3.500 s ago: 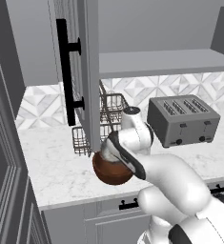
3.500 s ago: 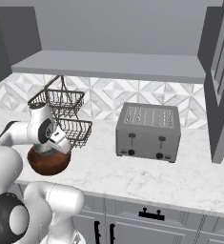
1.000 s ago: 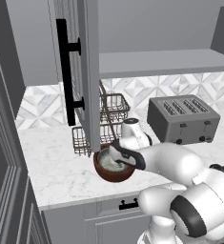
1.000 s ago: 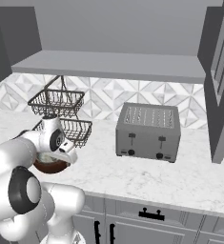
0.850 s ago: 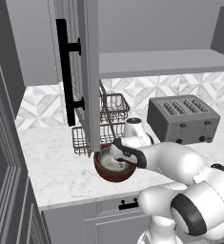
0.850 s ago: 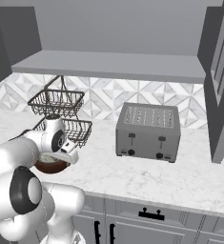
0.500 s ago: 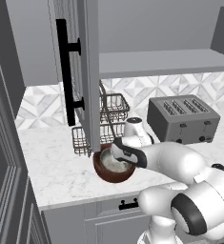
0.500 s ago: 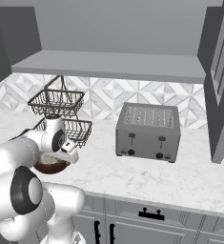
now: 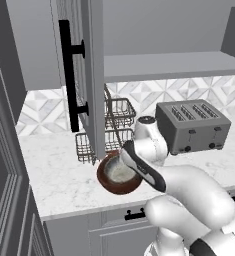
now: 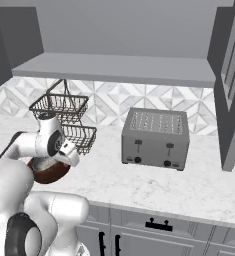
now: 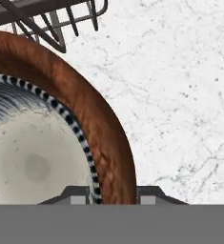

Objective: Pick up the bowls on the counter and stack them on top of one another in the open cabinet. Place the smaller bowl on top of the larger bowl.

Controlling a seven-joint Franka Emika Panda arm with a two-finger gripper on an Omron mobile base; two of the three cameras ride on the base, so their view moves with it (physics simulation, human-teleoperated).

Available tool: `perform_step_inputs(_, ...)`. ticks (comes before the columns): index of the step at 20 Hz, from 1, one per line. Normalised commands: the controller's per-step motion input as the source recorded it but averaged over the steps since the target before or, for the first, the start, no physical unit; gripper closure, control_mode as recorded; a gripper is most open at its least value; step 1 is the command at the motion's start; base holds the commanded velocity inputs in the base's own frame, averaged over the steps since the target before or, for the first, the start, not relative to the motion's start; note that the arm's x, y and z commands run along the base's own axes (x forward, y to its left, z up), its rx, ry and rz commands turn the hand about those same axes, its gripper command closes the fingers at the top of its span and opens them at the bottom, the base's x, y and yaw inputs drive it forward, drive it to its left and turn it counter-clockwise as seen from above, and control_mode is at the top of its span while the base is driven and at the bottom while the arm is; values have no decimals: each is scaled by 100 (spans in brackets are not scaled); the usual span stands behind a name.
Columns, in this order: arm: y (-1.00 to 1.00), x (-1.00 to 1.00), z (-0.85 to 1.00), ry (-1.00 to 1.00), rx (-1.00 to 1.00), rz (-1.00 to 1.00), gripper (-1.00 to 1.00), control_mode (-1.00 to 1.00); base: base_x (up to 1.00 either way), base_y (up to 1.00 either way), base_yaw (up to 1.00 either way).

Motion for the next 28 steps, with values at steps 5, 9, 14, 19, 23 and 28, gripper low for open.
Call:
perform_step_inputs(5, -43, -83, 100, -45, 9, -10, 100, -100, 0, 0, 0)
perform_step_inputs(9, -59, -70, 100, -51, 14, -16, 100, -100, 0, 0, 0)
perform_step_inputs(14, -41, -40, 100, -38, 18, -16, 100, -100, 0, 0, 0)
perform_step_inputs(19, -40, -28, 100, -26, 21, -21, 100, -100, 0, 0, 0)
perform_step_inputs(23, -36, -3, 100, -24, 20, -21, 100, -100, 0, 0, 0)
perform_step_inputs(28, -19, 29, 100, -10, 22, -20, 100, -100, 0, 0, 0)
